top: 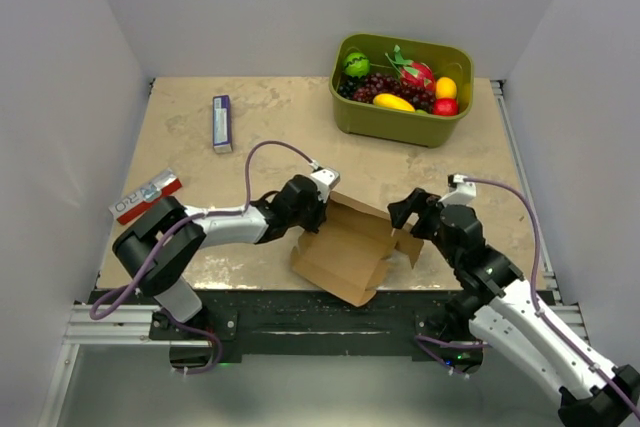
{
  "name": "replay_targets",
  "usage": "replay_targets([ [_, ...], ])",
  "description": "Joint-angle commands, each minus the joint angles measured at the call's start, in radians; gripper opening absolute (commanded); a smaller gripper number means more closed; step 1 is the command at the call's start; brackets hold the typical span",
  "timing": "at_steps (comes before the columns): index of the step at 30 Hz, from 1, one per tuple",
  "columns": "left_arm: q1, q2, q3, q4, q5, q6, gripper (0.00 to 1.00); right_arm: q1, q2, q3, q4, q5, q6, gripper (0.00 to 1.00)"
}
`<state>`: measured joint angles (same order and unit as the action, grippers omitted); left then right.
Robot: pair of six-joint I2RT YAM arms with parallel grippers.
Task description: Fold the paper box
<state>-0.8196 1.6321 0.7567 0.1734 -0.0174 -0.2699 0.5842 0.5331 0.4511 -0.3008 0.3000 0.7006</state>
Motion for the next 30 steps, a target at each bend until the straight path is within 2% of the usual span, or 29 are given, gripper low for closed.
replay_targets([
  [1, 0.022, 0.017, 0.033, -0.061, 0.045, -0.011, 0.0, 0.0, 0.031, 0.008, -0.014, -0.052, -0.049, 0.93],
  [8, 0.056, 0.032, 0.035, -0.061, 0.077, -0.023, 0.0, 0.002, -0.022, -0.041, -0.054, -0.079, -0.016, 0.91],
  [13, 0.059, 0.009, 0.024, -0.045, 0.076, -0.032, 0.0, 0.0, 0.03, -0.045, -0.074, -0.047, 0.049, 0.86],
  [22, 0.076, -0.006, 0.0, -0.02, 0.103, -0.051, 0.0, 0.0, 0.028, -0.08, -0.061, -0.038, 0.083, 0.67],
  [24, 0.086, -0.008, 0.0, -0.02, 0.108, -0.051, 0.0, 0.002, 0.024, -0.078, -0.072, -0.039, 0.088, 0.67],
  [28, 0.102, -0.008, -0.003, -0.025, 0.114, -0.042, 0.0, 0.0, -0.004, -0.081, -0.073, -0.047, 0.086, 0.75],
  [30, 0.105, -0.015, -0.005, -0.026, 0.114, -0.042, 0.0, 0.0, -0.008, -0.086, -0.072, -0.045, 0.086, 0.75],
])
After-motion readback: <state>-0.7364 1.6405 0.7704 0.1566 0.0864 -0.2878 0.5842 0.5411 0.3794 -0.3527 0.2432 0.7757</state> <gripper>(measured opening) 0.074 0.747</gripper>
